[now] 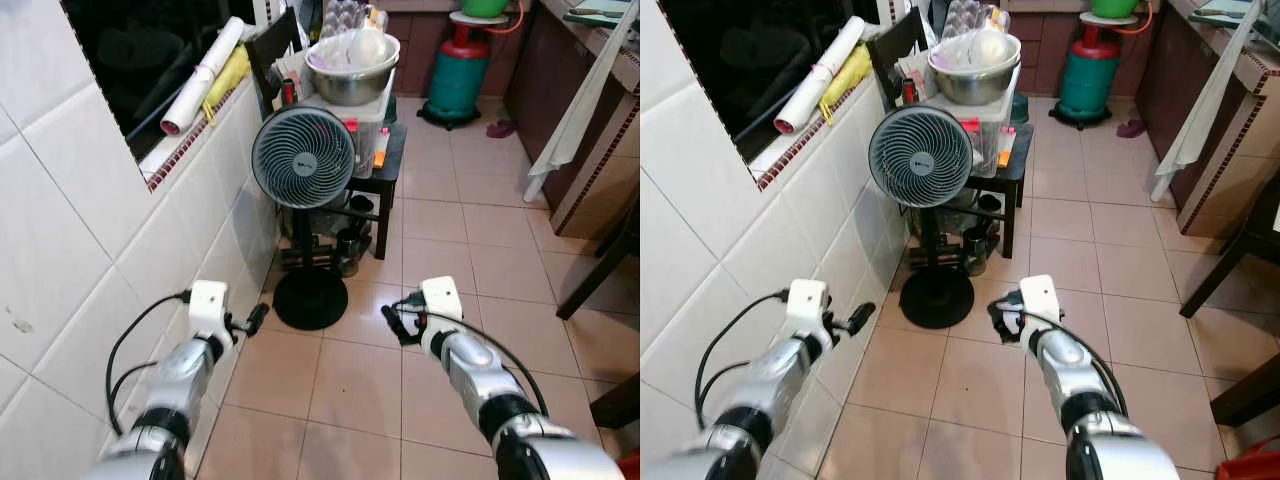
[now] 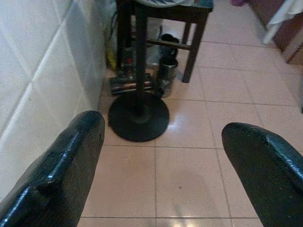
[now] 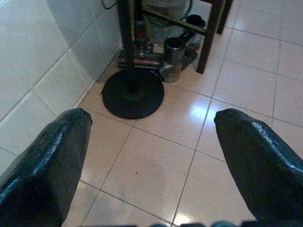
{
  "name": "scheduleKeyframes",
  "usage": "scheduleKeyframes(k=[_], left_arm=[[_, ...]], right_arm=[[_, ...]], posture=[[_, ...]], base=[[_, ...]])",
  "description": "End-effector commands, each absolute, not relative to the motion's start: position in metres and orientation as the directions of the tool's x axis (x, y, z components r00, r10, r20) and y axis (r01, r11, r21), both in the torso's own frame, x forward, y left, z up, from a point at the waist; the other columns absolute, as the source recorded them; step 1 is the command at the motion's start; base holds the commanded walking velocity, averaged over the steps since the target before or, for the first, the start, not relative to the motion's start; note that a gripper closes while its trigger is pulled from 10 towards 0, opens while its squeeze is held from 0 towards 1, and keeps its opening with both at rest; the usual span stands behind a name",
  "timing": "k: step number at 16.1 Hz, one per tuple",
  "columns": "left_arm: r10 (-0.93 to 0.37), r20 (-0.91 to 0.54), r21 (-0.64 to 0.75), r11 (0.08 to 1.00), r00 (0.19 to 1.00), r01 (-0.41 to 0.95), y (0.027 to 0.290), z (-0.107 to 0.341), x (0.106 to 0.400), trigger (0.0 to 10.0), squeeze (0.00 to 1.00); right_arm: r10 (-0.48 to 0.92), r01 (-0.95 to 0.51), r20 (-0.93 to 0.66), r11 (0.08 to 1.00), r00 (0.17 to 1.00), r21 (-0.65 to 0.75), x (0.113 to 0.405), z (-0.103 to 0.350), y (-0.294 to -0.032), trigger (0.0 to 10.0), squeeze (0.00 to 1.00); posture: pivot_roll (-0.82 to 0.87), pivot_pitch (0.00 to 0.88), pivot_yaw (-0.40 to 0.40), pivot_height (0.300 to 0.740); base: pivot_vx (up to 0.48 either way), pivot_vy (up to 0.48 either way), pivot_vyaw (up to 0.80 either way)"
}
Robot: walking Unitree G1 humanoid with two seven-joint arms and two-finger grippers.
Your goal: Setting the table
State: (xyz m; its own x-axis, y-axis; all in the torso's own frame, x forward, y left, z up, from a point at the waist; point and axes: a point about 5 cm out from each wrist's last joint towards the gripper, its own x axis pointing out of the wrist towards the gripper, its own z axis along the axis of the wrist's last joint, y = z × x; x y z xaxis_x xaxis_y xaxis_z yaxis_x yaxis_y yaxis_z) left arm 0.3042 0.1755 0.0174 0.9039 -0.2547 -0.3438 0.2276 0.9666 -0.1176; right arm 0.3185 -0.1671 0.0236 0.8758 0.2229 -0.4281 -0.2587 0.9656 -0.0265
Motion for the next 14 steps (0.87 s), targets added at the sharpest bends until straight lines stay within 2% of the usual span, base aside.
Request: scheduleKeyframes(k=[1, 3, 6, 8, 11, 14], left_arm=[[-0.248, -0.327, -0.096, 0.969, 0.912, 0.229, 0.186, 0.012, 0.292, 10.0, 0.0], [-0.234, -0.277, -0.052, 0.972, 0.932, 0.229, 0.188, 0.01, 0.278, 10.0, 0.0], [-0.201, -0.167, 0.035, 0.977, 0.965, 0.209, 0.188, 0.013, 0.246, 10.0, 0.0], [-0.169, -0.105, 0.058, 0.983, 0.98, 0.176, 0.188, 0.021, 0.236, 10.0, 0.0], [-0.191, -0.031, 0.065, 0.979, 0.981, 0.193, 0.178, 0.039, 0.22, 10.0, 0.0], [-0.165, -0.026, 0.106, 0.98, 0.986, 0.167, 0.181, 0.045, 0.211, 10.0, 0.0]], right_arm=[[0.258, -0.277, -0.374, 0.961, 0.891, 0.003, 0.316, 0.027, -0.171, 10.0, 0.0], [0.284, -0.286, -0.311, 0.958, 0.907, 0.04, 0.31, 0.03, -0.176, 10.0, 0.0], [0.315, -0.303, -0.243, 0.949, 0.918, 0.086, 0.284, 0.033, -0.178, 10.0, 0.0], [0.33, -0.322, -0.22, 0.944, 0.918, 0.074, 0.268, 0.037, -0.181, 10.0, 0.0], [0.257, -0.229, -0.189, 0.961, 0.948, 0.157, 0.253, 0.051, -0.192, 10.0, 0.0], [0.262, -0.24, -0.171, 0.961, 0.95, 0.136, 0.236, 0.06, -0.187, 10.0, 0.0]], posture=[[0.02, 0.0, 0.023, 0.74], [0.02, 0.0, 0.026, 0.74], [0.01, 0.0, 0.034, 0.74], [0.01, 0.0, 0.035, 0.74], [0.02, 0.0, 0.035, 0.74], [0.01, 0.0, 0.046, 0.74]], base=[[0.0, 0.0, 0.0], [0.0, 0.0, 0.0], [0.0, 0.0, 0.0], [0.0, 0.0, 0.0], [0.0, 0.0, 0.0], [0.0, 0.0, 0.0]])
